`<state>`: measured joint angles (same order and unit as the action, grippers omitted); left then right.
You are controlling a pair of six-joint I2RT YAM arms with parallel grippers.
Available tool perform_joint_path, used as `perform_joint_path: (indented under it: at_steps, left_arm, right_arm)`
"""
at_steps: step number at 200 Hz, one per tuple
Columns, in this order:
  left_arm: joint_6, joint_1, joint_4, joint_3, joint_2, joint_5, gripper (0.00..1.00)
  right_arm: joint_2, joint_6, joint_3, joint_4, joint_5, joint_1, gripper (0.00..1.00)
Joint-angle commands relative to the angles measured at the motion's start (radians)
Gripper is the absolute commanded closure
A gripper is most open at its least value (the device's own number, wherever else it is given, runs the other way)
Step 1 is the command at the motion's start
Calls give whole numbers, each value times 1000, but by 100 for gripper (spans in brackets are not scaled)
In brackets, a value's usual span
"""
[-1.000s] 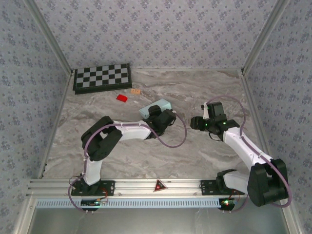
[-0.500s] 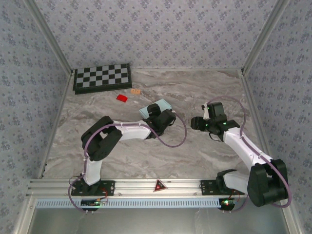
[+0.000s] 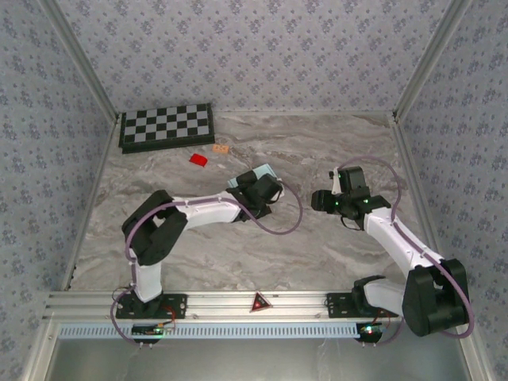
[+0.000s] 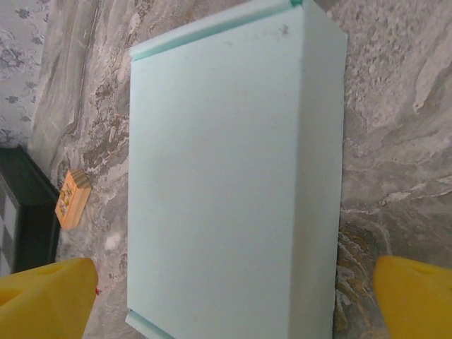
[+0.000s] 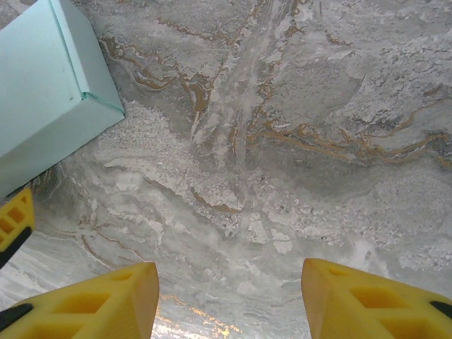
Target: Fold the paper box
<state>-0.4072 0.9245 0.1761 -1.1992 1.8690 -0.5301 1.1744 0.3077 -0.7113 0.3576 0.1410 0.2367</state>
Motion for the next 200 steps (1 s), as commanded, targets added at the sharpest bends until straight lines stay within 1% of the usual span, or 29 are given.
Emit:
perform_joint_path:
  at_steps: [1, 23, 47, 63, 91, 129, 163, 200]
  left_arm:
    - [107, -24, 77, -33, -81, 82, 0]
    - [197, -61, 98, -16, -143, 121, 0]
    - [306, -124, 110, 25, -220, 150, 0]
    - [368, -183, 113, 64, -276, 188, 1]
    - [458, -291, 109, 135, -373, 230, 0]
    - [531, -419, 122, 212, -473, 229, 0]
    - [588, -526, 104, 286, -549, 204, 0]
    - [594, -651, 76, 345, -587, 193, 0]
  right_arm:
    - [19, 26, -1, -3, -29, -7, 43]
    - [36, 40, -9, 3, -78, -7, 43]
    - [46, 57, -15, 7, -141, -8, 43]
    - [52, 89, -20, 16, -181, -12, 43]
    - [64, 97, -26, 4, -275, -35, 43]
    - [103, 68, -48, -12, -325, -82, 43]
    - [144, 40, -68, -27, -373, -124, 43]
    - [173, -29, -53, -129, -385, -162, 43]
